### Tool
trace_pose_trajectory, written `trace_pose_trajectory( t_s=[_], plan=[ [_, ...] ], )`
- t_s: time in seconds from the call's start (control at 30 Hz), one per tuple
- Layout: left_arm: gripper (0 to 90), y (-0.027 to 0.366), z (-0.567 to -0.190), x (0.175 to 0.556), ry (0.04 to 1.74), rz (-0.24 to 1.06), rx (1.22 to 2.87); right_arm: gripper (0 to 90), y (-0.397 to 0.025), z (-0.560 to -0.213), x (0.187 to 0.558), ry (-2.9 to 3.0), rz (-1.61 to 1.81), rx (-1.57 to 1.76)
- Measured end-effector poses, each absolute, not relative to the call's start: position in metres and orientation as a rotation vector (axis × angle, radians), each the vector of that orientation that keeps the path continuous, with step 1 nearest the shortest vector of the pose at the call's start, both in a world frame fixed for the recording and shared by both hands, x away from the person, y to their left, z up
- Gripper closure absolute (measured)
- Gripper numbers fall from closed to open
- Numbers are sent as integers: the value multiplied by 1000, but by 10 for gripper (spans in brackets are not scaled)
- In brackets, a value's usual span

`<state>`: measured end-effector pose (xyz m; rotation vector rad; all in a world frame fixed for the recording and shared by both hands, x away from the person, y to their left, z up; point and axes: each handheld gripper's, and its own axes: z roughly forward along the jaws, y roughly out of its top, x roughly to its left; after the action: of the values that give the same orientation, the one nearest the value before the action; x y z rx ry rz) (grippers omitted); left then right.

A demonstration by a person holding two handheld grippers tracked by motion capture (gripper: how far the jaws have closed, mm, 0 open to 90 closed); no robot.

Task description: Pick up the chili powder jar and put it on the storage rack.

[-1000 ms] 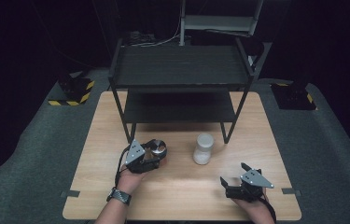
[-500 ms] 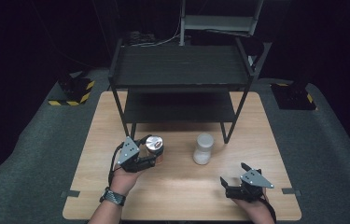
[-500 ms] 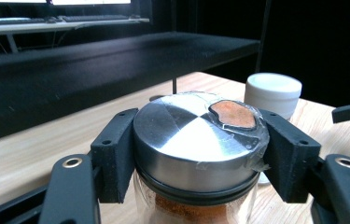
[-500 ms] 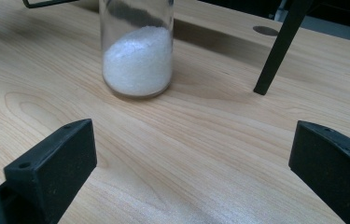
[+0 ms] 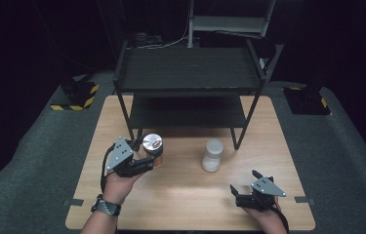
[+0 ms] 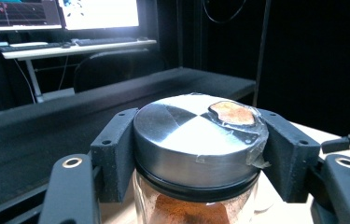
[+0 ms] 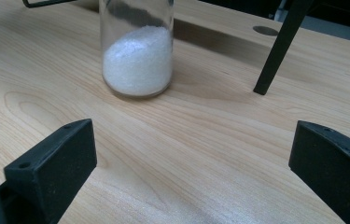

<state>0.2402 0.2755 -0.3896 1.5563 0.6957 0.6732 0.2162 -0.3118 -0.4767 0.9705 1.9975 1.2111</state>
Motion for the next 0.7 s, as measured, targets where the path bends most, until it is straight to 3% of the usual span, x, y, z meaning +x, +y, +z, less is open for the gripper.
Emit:
trace_pose_trajectory(
  t_s=[0.7],
  plan=[
    [347, 290, -333, 233, 686, 724, 1501, 1, -312, -477, 216, 1996, 1213, 970]
  ],
)
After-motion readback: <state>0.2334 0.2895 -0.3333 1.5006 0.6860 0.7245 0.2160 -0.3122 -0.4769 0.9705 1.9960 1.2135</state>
